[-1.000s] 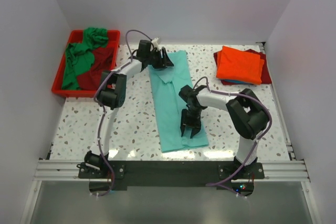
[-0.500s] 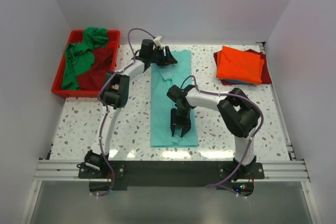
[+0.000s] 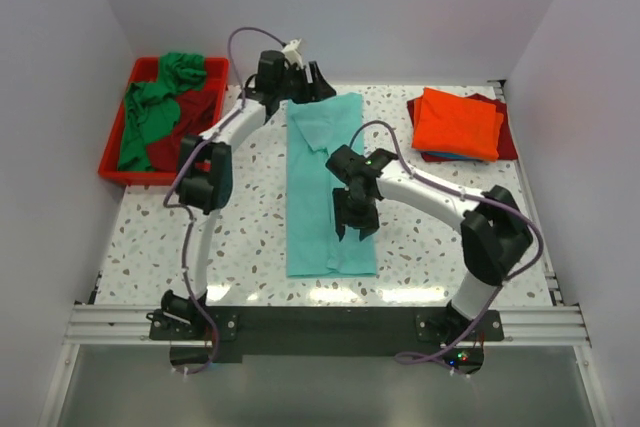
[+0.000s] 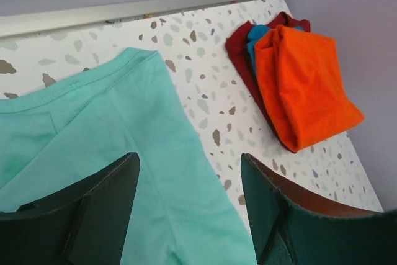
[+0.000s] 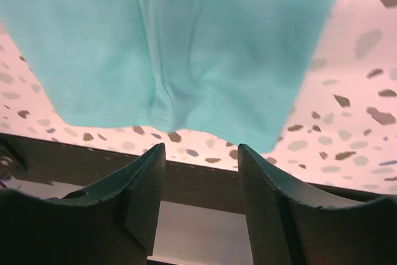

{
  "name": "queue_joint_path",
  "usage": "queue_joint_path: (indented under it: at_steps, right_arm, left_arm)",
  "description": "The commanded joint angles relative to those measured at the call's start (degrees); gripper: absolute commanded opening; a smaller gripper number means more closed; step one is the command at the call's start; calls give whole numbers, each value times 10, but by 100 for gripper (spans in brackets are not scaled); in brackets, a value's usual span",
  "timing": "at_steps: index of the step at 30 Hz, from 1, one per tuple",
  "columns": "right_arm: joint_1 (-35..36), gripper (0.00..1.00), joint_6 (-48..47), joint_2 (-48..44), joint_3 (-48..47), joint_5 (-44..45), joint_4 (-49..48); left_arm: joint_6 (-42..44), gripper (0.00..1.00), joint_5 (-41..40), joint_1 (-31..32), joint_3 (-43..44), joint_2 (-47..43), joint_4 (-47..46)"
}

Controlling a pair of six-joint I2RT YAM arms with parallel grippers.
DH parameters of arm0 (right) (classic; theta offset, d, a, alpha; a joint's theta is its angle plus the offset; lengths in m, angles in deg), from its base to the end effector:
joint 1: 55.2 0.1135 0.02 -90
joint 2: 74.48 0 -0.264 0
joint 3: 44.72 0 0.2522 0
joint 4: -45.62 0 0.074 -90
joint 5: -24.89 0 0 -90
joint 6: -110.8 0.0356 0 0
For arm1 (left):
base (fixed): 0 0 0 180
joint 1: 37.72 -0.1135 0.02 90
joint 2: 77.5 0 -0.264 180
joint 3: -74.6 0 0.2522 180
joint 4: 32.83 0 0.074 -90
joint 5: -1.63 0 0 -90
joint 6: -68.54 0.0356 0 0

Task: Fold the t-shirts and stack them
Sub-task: Fold the tshirt

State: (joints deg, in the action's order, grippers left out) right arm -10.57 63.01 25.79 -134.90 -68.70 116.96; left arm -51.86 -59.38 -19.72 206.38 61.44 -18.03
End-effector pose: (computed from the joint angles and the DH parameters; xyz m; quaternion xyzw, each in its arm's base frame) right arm 0.2345 0.2346 0.2208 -0.0234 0.9964 0.0740 0.0328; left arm 0.5337 -0.1916 0.2162 0.0526 0.8129 -0.4113 0.4090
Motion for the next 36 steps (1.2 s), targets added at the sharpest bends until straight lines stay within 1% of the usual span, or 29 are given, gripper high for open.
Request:
queue_joint_path:
  at_steps: [1, 2, 3, 4, 5, 7, 8, 9, 10, 11, 12, 14, 15, 16, 17, 20, 23, 28, 32, 36]
  right_arm:
    - [-1, 54, -11, -52, 64, 33, 27]
    - [-1, 54, -8, -60, 77, 33, 21]
    - [-1, 54, -5, -67, 106, 34, 1]
    - [-1, 54, -2, -88, 121, 34, -12]
    - [-1, 54, 4, -96, 136, 34, -25]
    - [-1, 53, 12, -111, 177, 40, -62]
    - [-1, 53, 16, -118, 188, 39, -72]
    - [-1, 52, 18, -120, 207, 37, -91]
    - [-1, 52, 20, -124, 214, 37, -99]
    - [-1, 52, 22, -125, 219, 37, -103]
    - [-1, 52, 21, -126, 224, 38, -106]
    - [-2, 52, 19, -128, 224, 39, -113]
    - [-1, 52, 18, -126, 223, 38, -125]
    - [-2, 51, 16, -124, 222, 38, -132]
    - [-5, 51, 11, -120, 222, 39, -136]
    - [-8, 48, 8, -91, 211, 39, -129]
    - [-7, 46, 15, -85, 224, 37, -138]
    - [-7, 45, 34, -112, 260, 37, -145]
    - [-7, 45, 45, -132, 290, 23, -160]
    - [-8, 42, 49, -146, 306, 18, -171]
  left_arm:
    - [45, 71, -47, -5, -59, -181, 47]
    - [60, 71, -61, -5, -128, -210, 60]
    - [67, 71, -74, -4, -169, -272, 69]
    - [74, 71, -92, -3, -214, -304, 77]
    - [91, 70, -101, -3, -301, -364, 81]
    - [103, 70, -132, -1, -387, -420, 106]
    - [108, 70, -141, 0, -461, -447, 120]
    - [109, 70, -148, 2, -500, -498, 134]
    - [108, 70, -156, 2, -536, -525, 138]
    - [100, 70, -160, 3, -604, -551, 141]
    - [95, 70, -162, 5, -633, -600, 144]
    - [73, 70, -166, 5, -702, -644, 157]
    - [67, 70, -166, 7, -721, -677, 161]
    - [61, 70, -166, 8, -738, -691, 160]
    - [48, 70, -165, 8, -771, -703, 158]
    - [32, 70, -157, 12, -807, -724, 164]
    - [33, 70, -157, 19, -824, -747, 189]
    - [19, 70, -141, 21, -871, -773, 189]
    - [-8, 69, -132, 37, -892, -790, 174]
    - [-27, 69, -137, 63, -900, -782, 160]
